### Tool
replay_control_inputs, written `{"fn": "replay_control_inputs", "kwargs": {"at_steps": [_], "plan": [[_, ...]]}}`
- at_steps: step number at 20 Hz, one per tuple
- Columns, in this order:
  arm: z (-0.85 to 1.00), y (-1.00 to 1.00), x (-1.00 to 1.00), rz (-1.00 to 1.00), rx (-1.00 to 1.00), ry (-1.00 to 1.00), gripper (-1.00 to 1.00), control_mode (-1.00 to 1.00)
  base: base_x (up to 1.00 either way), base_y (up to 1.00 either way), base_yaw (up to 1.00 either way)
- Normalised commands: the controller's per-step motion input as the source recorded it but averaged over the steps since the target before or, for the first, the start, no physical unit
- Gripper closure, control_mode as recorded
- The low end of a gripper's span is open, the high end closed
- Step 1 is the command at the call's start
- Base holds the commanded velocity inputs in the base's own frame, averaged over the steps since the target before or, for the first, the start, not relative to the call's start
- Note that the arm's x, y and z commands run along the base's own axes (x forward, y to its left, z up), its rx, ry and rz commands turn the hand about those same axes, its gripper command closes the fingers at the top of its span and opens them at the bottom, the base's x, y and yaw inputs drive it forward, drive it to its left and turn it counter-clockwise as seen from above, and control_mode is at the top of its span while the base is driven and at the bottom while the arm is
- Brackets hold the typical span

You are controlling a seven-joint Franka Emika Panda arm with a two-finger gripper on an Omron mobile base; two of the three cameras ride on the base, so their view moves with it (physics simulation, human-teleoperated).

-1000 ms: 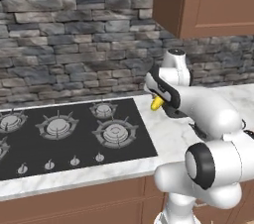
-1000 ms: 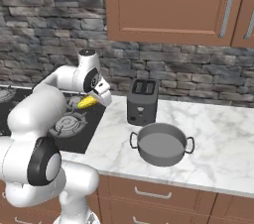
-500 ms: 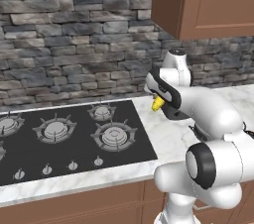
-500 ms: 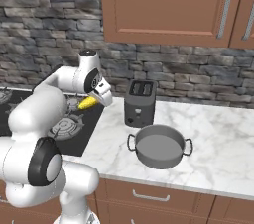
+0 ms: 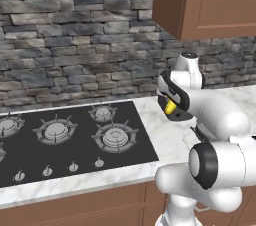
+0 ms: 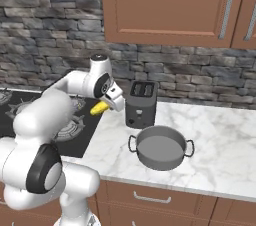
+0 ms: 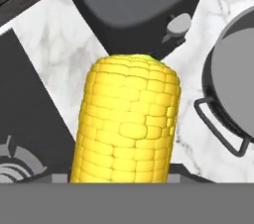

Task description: Turn on the sink faucet. Then move the corn from the counter to the sink. Turn off the sink. Move the vegetable from the sink to the pot next to the stove. Finally move the pot to the front right burner.

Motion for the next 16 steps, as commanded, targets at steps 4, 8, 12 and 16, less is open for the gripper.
{"fn": "replay_control_inputs", "kwargs": {"at_steps": [4,8,12,16], "plan": [[-0.20,-0.75,-0.10,-0.05,-0.01,0.03,1.00,-1.00,0.00,0.00,0.00],[-0.28,-0.77,-0.11,-0.04,0.00,0.02,1.00,-1.00,0.00,0.00,0.00],[-0.27,-0.78,-0.18,-0.05,0.00,0.01,1.00,-1.00,0.00,0.00,0.00],[-0.32,-0.86,-0.14,-0.05,0.00,0.02,1.00,-1.00,0.00,0.00,0.00]]}}
